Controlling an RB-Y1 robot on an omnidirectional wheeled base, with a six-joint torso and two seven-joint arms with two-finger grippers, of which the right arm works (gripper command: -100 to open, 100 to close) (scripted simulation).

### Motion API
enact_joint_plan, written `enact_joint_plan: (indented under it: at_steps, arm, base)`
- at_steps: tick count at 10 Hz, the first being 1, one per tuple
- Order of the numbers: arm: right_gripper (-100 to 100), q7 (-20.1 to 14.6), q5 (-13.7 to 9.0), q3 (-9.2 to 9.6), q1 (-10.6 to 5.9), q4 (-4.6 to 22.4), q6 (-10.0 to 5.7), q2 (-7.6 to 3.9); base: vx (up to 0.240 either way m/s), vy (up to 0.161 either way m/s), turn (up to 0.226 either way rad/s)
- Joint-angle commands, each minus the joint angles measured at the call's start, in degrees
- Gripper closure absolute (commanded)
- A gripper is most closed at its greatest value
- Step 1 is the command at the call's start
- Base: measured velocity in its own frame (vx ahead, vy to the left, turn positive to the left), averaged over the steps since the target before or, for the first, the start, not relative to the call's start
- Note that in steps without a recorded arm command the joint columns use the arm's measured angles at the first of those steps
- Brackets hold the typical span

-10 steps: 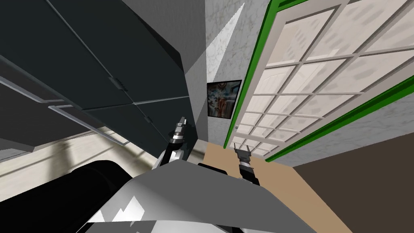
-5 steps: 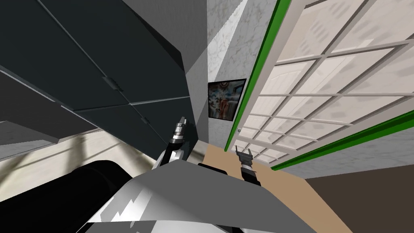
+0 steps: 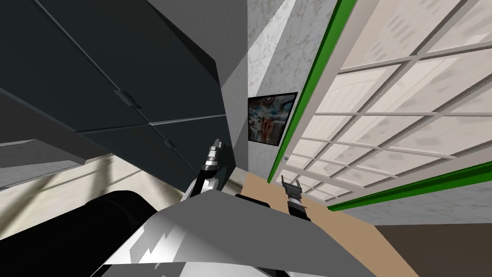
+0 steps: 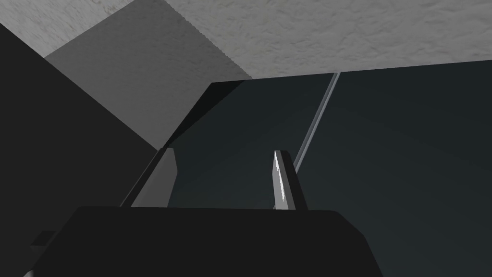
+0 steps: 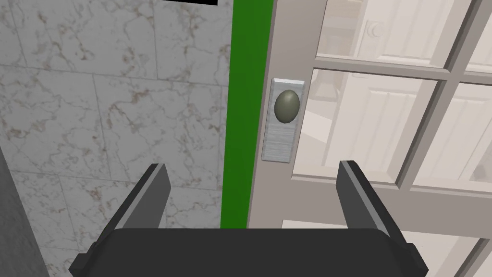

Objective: Pull the door open

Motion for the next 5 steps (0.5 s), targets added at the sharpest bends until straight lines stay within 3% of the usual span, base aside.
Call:
enact_joint_plan:
  at_steps: [1,5]
  arm:
    - [-100,-1.69,-1.22,0.46,-0.52,2.08,-0.82,-0.3]
    - [-100,-5.65,-4.33,1.49,-1.67,6.95,-2.63,-1.34]
  base:
    - [0.114,-0.055,0.115]
    - [0.128,-0.072,0.102]
